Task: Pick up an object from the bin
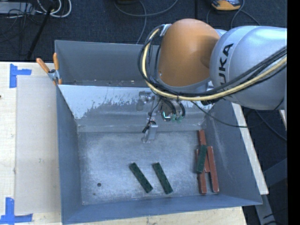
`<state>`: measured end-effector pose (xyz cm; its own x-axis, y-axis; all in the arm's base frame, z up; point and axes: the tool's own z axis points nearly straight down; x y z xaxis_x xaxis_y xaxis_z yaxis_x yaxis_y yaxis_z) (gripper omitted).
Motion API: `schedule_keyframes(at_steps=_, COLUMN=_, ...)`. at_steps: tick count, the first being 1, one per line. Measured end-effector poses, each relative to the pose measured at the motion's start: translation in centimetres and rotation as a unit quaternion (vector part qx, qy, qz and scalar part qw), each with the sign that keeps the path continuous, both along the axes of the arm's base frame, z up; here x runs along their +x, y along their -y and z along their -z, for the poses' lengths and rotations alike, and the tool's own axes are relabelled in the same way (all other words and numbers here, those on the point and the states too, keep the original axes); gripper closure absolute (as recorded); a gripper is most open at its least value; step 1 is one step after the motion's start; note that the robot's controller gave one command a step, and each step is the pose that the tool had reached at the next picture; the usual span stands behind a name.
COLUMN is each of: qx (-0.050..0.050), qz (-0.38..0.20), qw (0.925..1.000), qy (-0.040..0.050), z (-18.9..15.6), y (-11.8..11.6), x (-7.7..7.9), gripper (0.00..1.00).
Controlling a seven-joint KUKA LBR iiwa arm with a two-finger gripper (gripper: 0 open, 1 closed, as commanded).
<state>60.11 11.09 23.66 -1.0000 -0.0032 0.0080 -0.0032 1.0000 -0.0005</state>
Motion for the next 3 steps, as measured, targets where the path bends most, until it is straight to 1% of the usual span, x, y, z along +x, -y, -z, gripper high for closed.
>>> schedule_keyframes(at_steps=1, qx=0.000, qz=-0.064, qw=0.9979, qy=-0.0015, z=9.1, y=4.3, x=-6.7, gripper=0.00)
schedule_keyframes(at_steps=2, qx=0.002, qz=-0.334, qw=0.9426, qy=0.0011, z=13.3, y=7.1, x=-9.0, gripper=0.00)
schedule_keyframes(at_steps=3, qx=0.004, qz=-0.598, qw=0.8011, qy=0.0028, z=15.7, y=7.6, x=-7.9, gripper=0.00)
